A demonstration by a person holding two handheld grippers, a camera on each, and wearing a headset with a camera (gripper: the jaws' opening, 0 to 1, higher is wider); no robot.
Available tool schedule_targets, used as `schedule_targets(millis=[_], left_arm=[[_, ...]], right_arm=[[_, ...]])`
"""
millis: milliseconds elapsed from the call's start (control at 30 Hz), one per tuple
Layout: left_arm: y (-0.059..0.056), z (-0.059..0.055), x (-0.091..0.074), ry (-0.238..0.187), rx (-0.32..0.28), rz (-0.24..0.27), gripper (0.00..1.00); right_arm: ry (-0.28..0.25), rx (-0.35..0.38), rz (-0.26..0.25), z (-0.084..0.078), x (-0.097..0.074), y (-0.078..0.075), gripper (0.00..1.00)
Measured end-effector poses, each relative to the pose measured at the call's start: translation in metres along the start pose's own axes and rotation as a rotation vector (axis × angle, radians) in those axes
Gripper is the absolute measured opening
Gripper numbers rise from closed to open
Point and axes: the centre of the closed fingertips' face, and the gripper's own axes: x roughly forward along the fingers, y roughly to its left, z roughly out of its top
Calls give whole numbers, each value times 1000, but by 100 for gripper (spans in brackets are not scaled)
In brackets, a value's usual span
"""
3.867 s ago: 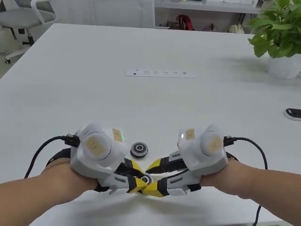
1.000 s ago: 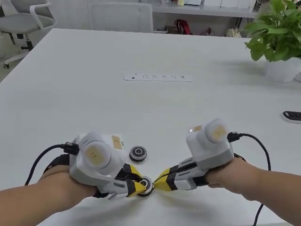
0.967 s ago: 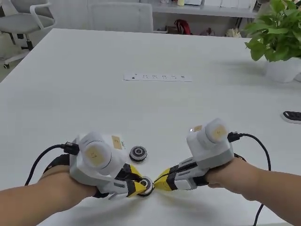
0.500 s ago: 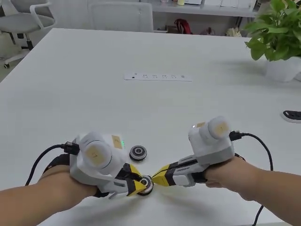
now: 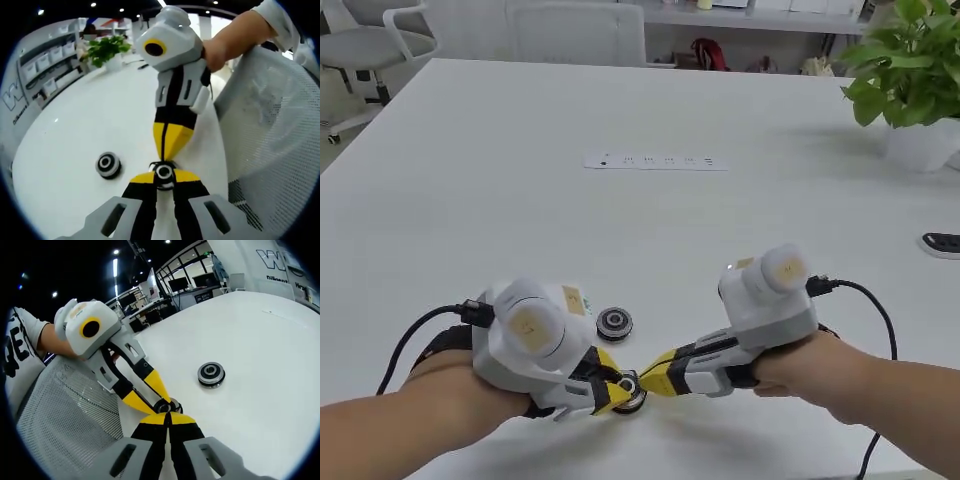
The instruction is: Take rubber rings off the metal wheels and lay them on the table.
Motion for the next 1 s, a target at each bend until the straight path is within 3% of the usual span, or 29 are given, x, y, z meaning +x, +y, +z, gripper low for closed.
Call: schedule_targets(millis=[567, 633, 667, 1000], left_arm=[[0, 0, 0, -7, -1, 0, 11], [0, 0, 0, -7, 0, 0, 11], [0, 0, 0, -7, 0, 1, 11], [0, 0, 0, -15, 4, 0, 12]], right_arm=[[-30, 21, 49, 5, 3, 11, 0], [-48, 41, 63, 9, 3, 13, 0], [-79, 61, 114, 14, 3, 22, 0], [-55, 57, 35, 4, 0, 3, 0]])
